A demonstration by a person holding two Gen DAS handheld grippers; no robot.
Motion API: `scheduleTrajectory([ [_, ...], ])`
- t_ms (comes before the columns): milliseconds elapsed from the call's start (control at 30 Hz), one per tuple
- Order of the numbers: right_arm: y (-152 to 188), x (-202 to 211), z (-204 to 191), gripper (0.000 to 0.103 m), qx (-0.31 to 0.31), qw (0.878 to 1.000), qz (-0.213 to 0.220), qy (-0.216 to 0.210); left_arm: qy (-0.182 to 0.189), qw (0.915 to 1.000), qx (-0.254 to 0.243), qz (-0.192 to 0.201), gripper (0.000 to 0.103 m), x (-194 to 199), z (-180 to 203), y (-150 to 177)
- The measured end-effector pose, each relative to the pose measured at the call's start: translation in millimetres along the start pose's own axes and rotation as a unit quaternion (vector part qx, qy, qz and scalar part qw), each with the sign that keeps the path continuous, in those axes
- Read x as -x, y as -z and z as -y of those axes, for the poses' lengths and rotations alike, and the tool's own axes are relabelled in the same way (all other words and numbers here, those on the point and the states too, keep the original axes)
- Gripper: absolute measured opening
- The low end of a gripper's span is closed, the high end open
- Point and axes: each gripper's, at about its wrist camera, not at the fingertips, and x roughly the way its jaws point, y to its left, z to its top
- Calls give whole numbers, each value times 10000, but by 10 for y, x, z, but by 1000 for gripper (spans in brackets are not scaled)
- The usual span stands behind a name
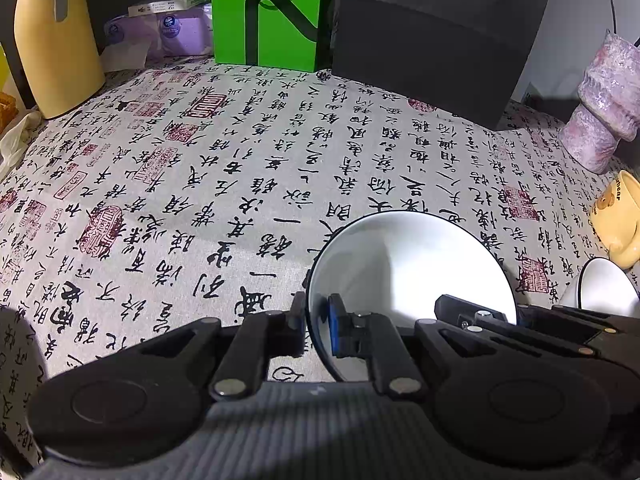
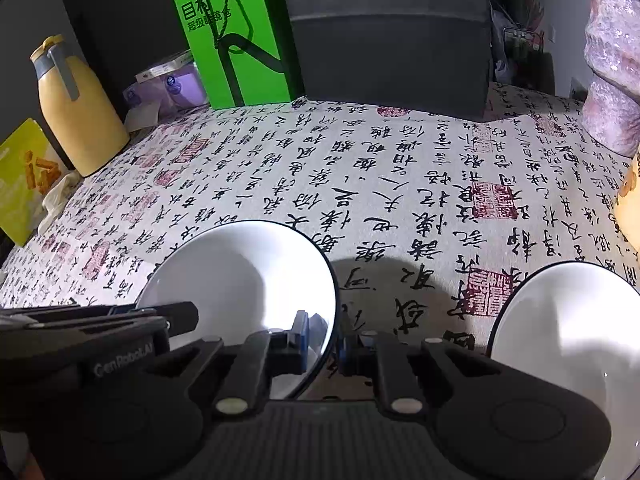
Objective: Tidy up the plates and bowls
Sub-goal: 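Lift both white bowls off the table with both grippers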
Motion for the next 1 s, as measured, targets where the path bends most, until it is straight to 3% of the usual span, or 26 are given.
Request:
scheduleTrajectory([
  [500, 2, 12, -73, 13, 157, 9998, -52, -56, -28, 9999, 147, 48, 11, 44, -73, 2],
  [1000, 30, 104, -99, 13, 88, 9999, 64, -127, 315, 9990, 270, 140, 11, 157, -193, -27],
])
